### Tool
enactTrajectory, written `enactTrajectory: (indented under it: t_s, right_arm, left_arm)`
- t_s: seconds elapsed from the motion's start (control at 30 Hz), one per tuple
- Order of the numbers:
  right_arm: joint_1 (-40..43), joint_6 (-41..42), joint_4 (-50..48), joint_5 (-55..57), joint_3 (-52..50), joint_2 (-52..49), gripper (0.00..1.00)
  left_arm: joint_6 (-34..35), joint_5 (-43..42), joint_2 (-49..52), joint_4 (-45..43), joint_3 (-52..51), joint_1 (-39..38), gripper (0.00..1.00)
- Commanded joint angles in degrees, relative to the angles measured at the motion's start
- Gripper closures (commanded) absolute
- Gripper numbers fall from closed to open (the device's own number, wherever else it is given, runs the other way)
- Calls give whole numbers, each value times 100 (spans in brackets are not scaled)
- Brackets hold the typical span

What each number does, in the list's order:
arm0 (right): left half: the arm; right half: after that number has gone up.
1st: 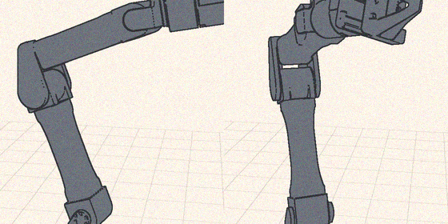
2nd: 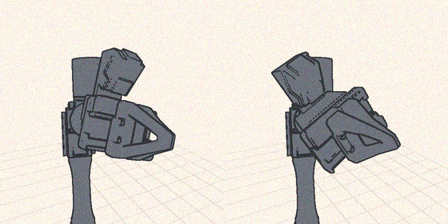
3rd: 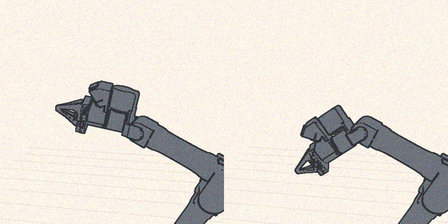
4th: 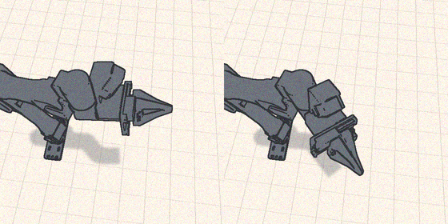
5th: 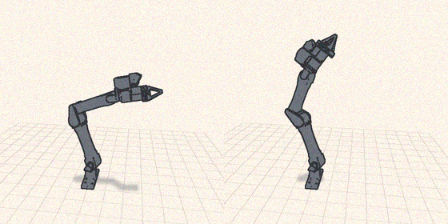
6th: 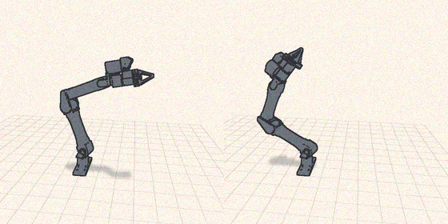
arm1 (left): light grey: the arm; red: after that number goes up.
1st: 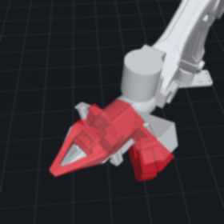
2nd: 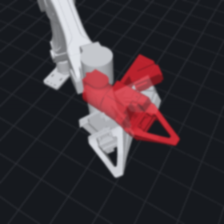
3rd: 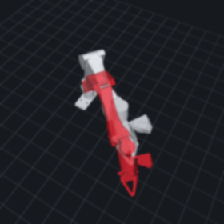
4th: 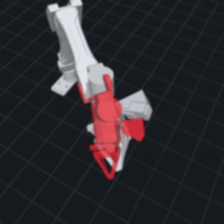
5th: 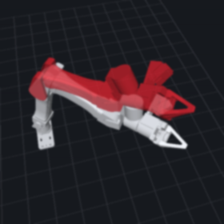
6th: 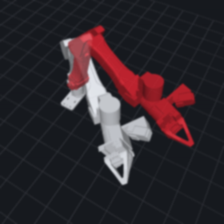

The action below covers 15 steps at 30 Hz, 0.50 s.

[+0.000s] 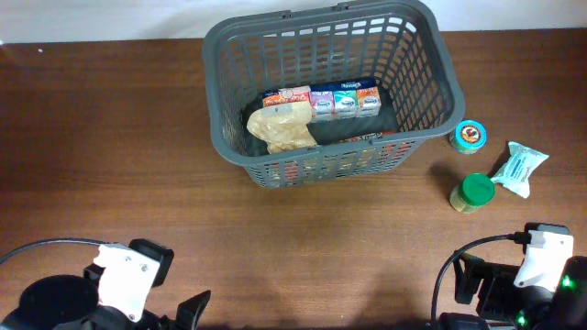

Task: Pack container

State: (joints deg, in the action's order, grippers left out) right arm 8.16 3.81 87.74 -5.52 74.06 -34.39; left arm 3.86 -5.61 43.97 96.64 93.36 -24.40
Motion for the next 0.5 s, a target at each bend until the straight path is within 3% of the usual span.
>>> enactTrajectory:
  t_s: [0.0, 0.47]
  right_arm:
    - [-28, -37, -26, -31, 17, -20, 1]
    - [-28, -37, -101, -437, 17, -20, 1]
  left_arm:
    - [-114, 107, -11, 0, -22, -9, 1]
    - [-114, 199, -11, 2, -22, -9, 1]
